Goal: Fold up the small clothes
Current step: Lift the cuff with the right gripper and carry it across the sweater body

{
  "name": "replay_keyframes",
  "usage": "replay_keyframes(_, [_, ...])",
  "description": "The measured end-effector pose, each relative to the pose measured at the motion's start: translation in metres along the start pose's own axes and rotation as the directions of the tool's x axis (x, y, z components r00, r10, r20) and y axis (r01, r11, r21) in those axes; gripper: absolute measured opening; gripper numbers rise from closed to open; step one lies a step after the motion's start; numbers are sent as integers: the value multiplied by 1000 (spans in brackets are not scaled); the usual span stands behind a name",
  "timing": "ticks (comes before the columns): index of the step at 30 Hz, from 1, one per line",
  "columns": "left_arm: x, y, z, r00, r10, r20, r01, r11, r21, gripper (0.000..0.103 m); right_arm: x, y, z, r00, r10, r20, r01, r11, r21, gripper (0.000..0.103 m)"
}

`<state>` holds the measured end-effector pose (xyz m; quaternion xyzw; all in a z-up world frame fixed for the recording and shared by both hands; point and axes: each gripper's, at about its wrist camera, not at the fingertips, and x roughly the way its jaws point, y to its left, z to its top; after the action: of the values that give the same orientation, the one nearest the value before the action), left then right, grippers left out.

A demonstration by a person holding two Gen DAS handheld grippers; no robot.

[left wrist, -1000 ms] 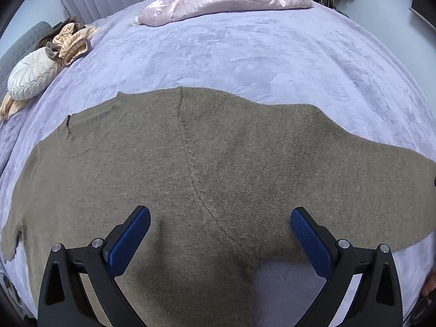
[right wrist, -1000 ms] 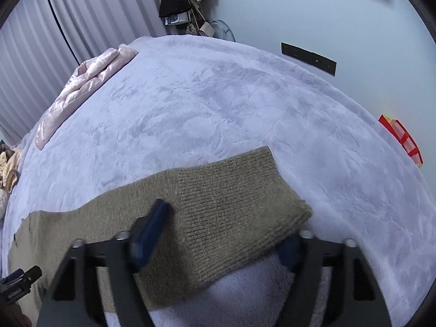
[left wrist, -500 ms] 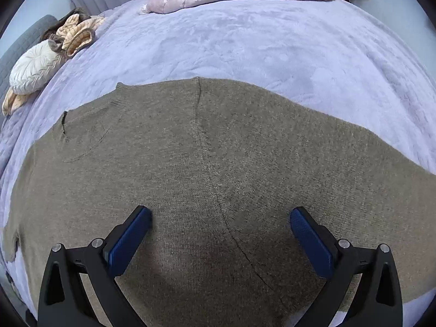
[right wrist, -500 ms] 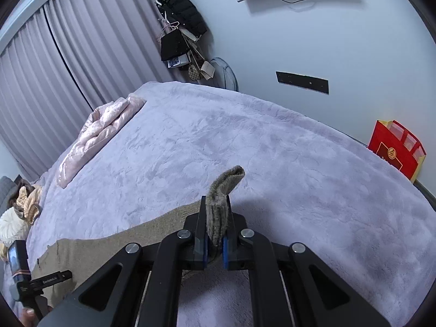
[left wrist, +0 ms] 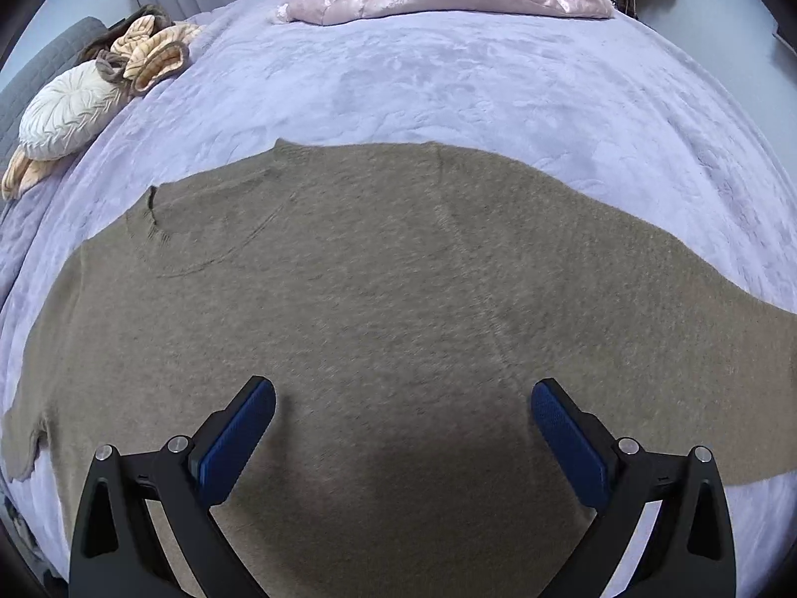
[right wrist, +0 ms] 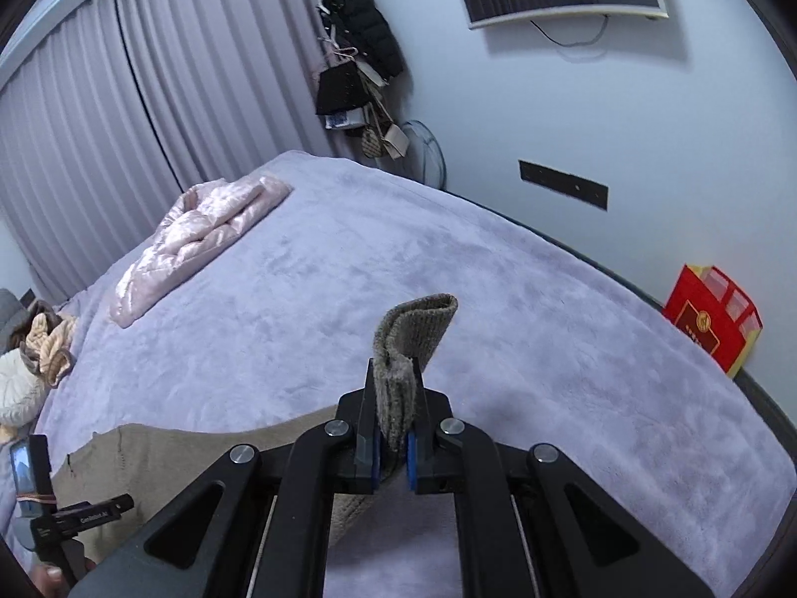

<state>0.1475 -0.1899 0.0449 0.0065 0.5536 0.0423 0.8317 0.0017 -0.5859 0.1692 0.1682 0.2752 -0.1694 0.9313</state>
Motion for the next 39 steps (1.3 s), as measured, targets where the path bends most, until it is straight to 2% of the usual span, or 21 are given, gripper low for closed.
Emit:
replay_keyframes(3, [-3, 24, -11, 1000, -17, -10, 16, 999, -39, 103, -12, 51, 7, 999, 37, 15, -36, 996, -77, 7])
replay_keyframes(8, [-11, 64, -28, 1000, -11, -1, 11, 999, -52, 103, -24, 127, 2, 996, 88, 20, -83, 981, -174, 7])
replay_keyframes(15, [-17, 125, -55, 1000, -21, 6, 22, 995, -102, 103, -29, 204, -18, 994, 111, 9, -104, 956, -273, 7])
replay_keyframes(23, [-9, 188, -94, 999, 4, 41, 1, 990, -140, 103, -38, 258, -41, 994, 113, -2, -106, 931, -349, 7])
replay_keyframes(25, [-4, 203, -107, 998, -9, 65, 18, 989, -148, 103, -39, 267, -46, 994, 113, -9, -109, 928, -355, 7])
replay_keyframes(27, [-2, 214, -121, 993, -54, 109, 71, 985, -158, 103, -37, 276, -52, 994, 108, -19, -108, 924, -368, 7])
replay_keyframes(31, [-2, 215, -134, 977, -63, 203, 97, 982, -164, 103, -37, 296, -67, 994, 104, -40, -112, 911, -396, 7])
replay_keyframes(39, [-4, 218, -136, 975, -75, 209, 111, 980, -167, 103, -41, 354, -100, 987, 137, -79, -158, 869, -469, 7])
